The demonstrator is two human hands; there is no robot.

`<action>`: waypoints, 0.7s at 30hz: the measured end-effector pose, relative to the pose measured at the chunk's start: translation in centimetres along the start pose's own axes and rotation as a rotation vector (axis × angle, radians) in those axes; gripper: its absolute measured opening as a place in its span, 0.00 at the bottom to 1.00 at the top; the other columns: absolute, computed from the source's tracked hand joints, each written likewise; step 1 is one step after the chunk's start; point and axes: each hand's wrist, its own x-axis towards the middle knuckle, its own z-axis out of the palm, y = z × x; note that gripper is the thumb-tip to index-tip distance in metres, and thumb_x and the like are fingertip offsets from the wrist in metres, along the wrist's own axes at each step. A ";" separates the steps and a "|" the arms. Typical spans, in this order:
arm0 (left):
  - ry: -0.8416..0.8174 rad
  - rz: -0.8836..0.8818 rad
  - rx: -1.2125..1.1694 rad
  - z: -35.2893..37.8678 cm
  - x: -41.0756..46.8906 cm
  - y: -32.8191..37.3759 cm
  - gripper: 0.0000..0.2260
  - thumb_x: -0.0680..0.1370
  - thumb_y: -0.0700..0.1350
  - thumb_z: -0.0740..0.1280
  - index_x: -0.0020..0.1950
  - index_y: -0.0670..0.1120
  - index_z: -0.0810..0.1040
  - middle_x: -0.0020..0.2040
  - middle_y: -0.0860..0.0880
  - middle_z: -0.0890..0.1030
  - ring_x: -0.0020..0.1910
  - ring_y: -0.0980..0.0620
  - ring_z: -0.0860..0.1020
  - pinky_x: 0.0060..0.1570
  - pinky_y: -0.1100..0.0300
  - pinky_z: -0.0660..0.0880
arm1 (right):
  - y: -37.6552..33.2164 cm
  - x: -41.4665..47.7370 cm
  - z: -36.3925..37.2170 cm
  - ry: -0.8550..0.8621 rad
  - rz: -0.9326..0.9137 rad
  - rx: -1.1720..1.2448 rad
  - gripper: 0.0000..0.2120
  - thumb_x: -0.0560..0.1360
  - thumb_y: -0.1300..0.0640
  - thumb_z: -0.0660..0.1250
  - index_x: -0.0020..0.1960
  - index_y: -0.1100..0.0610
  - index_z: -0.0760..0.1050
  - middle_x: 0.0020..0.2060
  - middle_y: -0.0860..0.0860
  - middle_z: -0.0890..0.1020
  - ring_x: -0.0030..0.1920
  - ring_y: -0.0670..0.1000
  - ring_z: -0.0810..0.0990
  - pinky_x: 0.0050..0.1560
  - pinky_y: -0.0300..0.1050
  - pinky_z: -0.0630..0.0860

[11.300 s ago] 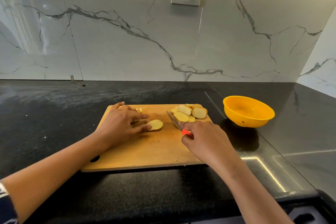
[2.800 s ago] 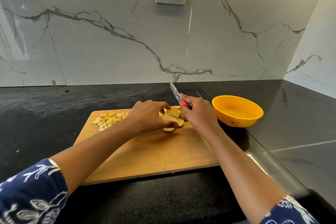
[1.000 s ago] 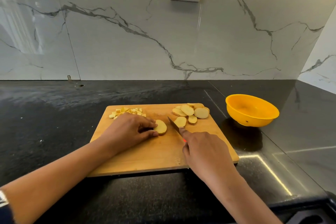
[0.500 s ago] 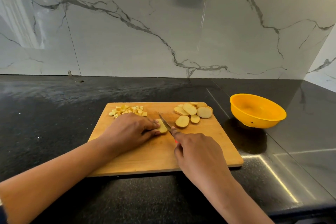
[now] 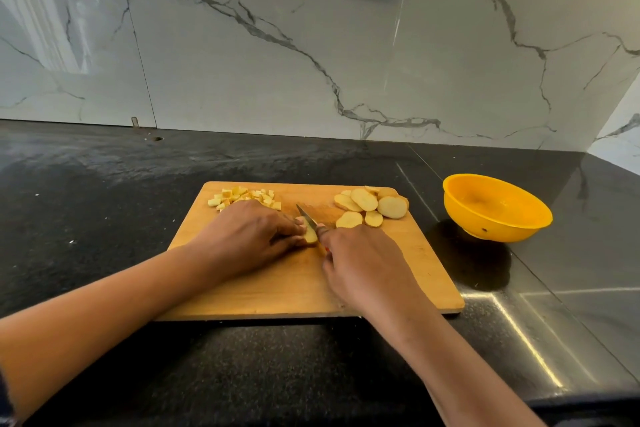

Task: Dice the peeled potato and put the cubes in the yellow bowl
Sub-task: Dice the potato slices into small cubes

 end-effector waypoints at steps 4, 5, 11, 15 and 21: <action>0.005 -0.026 0.008 0.2 -0.1 0.2 0.14 0.74 0.54 0.66 0.51 0.48 0.84 0.48 0.52 0.84 0.45 0.53 0.83 0.43 0.52 0.82 | 0.1 -1.9 0.1 0.012 -0.018 -0.003 0.21 0.82 0.52 0.55 0.74 0.49 0.61 0.50 0.49 0.78 0.45 0.48 0.75 0.42 0.43 0.73; 0.009 -0.032 0.007 0.2 -0.1 0.2 0.14 0.75 0.54 0.65 0.51 0.48 0.84 0.48 0.52 0.84 0.46 0.53 0.83 0.44 0.52 0.82 | 0.1 -2.8 0.0 0.003 -0.022 -0.006 0.23 0.82 0.52 0.54 0.76 0.49 0.56 0.50 0.49 0.77 0.46 0.49 0.74 0.43 0.43 0.73; -0.006 -0.062 -0.027 0.2 -0.2 0.0 0.12 0.75 0.52 0.68 0.55 0.49 0.82 0.52 0.53 0.83 0.51 0.56 0.82 0.52 0.57 0.79 | 0.4 -6.3 -1.0 -0.019 -0.018 -0.017 0.25 0.82 0.49 0.52 0.77 0.45 0.50 0.46 0.47 0.76 0.46 0.49 0.73 0.43 0.43 0.71; -0.007 -0.088 -0.055 0.2 -0.3 0.1 0.13 0.75 0.54 0.67 0.56 0.50 0.82 0.53 0.53 0.83 0.51 0.58 0.81 0.53 0.59 0.79 | 0.4 -5.9 -1.1 0.009 -0.004 -0.018 0.24 0.82 0.49 0.52 0.77 0.45 0.52 0.49 0.47 0.77 0.45 0.49 0.73 0.41 0.43 0.70; 0.004 -0.155 -0.044 0.1 -0.4 0.1 0.16 0.74 0.57 0.67 0.56 0.50 0.82 0.55 0.53 0.82 0.53 0.57 0.80 0.53 0.57 0.78 | 0.1 -3.1 0.1 0.053 0.041 0.026 0.23 0.82 0.49 0.53 0.76 0.46 0.56 0.52 0.49 0.79 0.48 0.50 0.76 0.43 0.44 0.74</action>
